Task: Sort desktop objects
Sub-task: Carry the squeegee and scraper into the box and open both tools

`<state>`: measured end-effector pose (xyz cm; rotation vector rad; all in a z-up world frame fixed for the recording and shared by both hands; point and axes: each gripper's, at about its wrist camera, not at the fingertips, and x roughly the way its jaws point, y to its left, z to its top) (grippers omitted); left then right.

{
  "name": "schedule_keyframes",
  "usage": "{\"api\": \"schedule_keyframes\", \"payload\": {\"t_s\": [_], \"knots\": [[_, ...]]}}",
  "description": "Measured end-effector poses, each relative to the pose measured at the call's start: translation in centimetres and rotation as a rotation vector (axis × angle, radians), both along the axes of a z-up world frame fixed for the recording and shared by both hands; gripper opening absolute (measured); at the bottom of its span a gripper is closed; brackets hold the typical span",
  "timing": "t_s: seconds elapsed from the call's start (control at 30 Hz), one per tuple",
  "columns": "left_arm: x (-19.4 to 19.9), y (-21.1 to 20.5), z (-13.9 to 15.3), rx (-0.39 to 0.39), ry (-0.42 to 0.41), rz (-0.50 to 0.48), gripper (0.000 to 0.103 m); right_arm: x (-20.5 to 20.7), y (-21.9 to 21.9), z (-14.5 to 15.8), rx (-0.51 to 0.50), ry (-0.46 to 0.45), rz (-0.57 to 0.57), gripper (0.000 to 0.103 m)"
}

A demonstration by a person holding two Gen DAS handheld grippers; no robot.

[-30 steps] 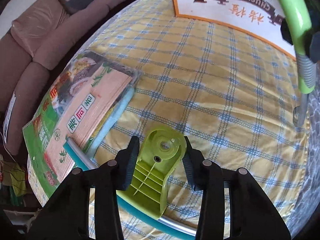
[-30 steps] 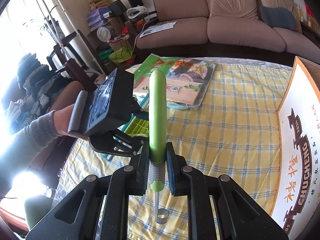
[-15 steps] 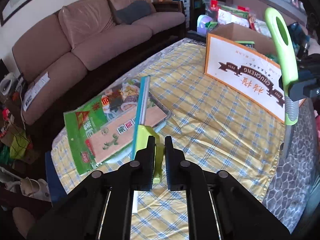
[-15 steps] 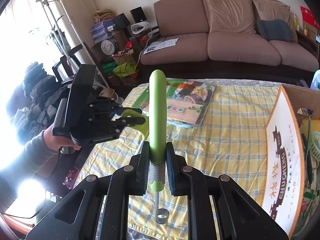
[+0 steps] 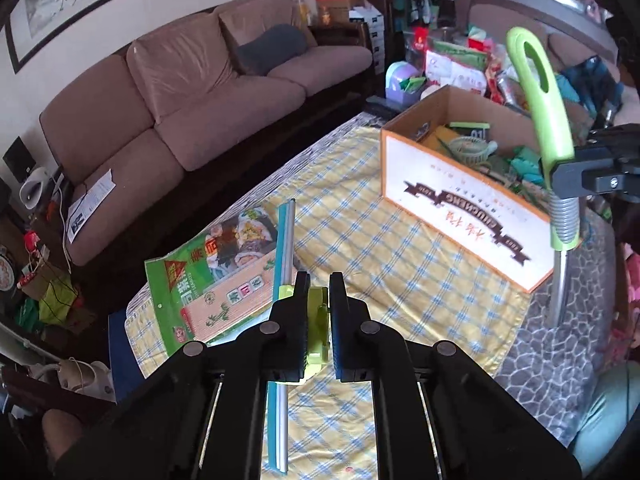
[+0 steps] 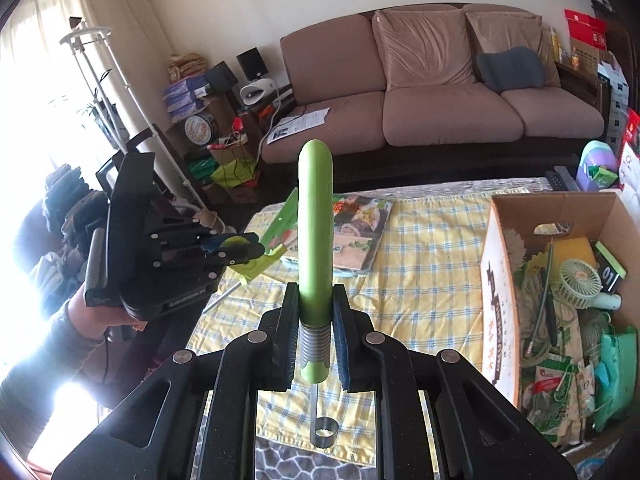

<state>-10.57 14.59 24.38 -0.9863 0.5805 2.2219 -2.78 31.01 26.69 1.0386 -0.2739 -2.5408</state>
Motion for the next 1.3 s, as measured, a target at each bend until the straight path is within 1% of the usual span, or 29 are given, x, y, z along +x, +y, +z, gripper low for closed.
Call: {"api": "schedule_keyframes", "payload": {"t_s": [0.13,0.2,0.3,0.43,0.57,0.63,0.7,0.77,0.83,0.9,0.93,1.0,1.07,1.13,1.23,1.3], "knots": [[1.4,4.2,3.4,0.043,0.013,-0.043,0.009,0.3,3.5,2.4,0.019,0.009,-0.057,0.015],[2.0,6.8,4.9,0.073,0.008,-0.061,0.009,0.3,6.1,3.4,0.046,0.010,-0.099,0.015],[2.5,11.0,6.5,0.130,-0.020,-0.088,0.009,0.4,10.0,3.9,0.073,0.000,-0.158,0.015],[2.8,17.0,7.6,0.211,-0.082,-0.115,0.009,0.6,15.3,3.6,0.091,-0.018,-0.225,0.015],[2.1,22.4,7.2,0.319,-0.161,-0.109,0.009,1.0,20.1,1.9,0.094,-0.047,-0.276,0.015],[1.1,24.3,6.3,0.394,-0.223,-0.081,0.009,1.1,22.2,0.9,0.082,-0.065,-0.295,0.015],[-0.2,25.6,4.7,0.483,-0.292,-0.040,0.009,1.0,24.2,-0.4,0.056,-0.084,-0.311,0.015],[-1.8,26.6,2.5,0.573,-0.368,0.017,0.009,0.7,25.7,-1.9,0.032,-0.111,-0.323,0.015],[-3.2,26.8,-0.1,0.646,-0.436,0.081,0.009,0.2,27.0,-3.4,0.011,-0.140,-0.338,0.015],[-4.8,26.8,-2.6,0.726,-0.507,0.139,0.009,-0.5,28.3,-5.2,-0.044,-0.176,-0.348,0.015],[-5.3,26.7,-3.8,0.747,-0.524,0.166,0.009,-0.9,28.8,-6.0,-0.076,-0.191,-0.351,0.015],[-6.0,26.6,-5.7,0.769,-0.542,0.199,0.009,-1.8,29.8,-7.5,-0.121,-0.217,-0.357,0.015],[-6.5,27.0,-7.1,0.750,-0.540,0.213,0.009,-2.6,30.2,-8.6,-0.137,-0.239,-0.359,0.015],[-6.9,27.0,-8.1,0.742,-0.539,0.220,0.009,-3.4,30.3,-9.6,-0.143,-0.258,-0.366,0.015],[-7.4,26.8,-9.3,0.737,-0.552,0.230,0.009,-4.5,30.6,-11.0,-0.178,-0.282,-0.376,0.015],[-7.4,26.9,-9.7,0.710,-0.541,0.231,0.009,-5.0,30.4,-11.6,-0.175,-0.292,-0.383,0.015]]}}
